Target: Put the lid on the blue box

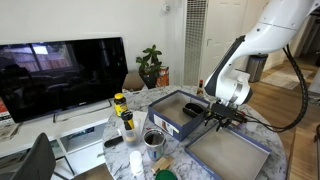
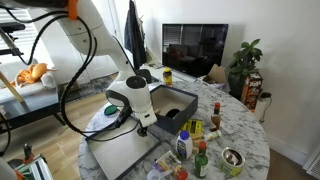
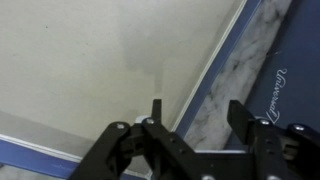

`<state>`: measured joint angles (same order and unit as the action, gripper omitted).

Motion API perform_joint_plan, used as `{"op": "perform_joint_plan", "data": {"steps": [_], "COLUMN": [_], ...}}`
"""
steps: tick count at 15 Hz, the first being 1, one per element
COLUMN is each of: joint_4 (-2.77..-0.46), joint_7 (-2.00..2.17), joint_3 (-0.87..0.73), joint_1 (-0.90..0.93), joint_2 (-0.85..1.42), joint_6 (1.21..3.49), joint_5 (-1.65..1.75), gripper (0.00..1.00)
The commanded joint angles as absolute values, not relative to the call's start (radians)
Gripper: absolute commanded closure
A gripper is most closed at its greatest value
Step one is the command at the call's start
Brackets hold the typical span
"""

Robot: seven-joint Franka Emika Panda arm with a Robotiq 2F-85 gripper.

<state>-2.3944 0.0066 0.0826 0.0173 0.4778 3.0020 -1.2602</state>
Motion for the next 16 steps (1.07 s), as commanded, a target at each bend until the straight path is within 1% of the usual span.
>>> {"op": "perform_joint_plan", "data": {"steps": [1,6,9,10,12,16], "joint_4": [-2.358,-2.332,-2.322,-2.32,-2.324,-2.421], "joint_7": [-0.072,-0.139,-0.161,-0.169,-0.18,-0.197], "joint_3": [0.116,0.119,0.115,0.114,0.111,0.112], "joint_1": [-0.015,-0.03,-0.032,-0.032,-0.031,-0.035], "joint_2": [0.519,0.548,0.56,0.561,0.562,0.471], "joint_6": [3.039,3.039,3.037,3.037,3.034,2.987], "joint_5": [-1.353,-1.434,-1.468,-1.476,-1.485,-1.467], "gripper": [0.64,1.0,1.0,0.98,1.0,0.99]}}
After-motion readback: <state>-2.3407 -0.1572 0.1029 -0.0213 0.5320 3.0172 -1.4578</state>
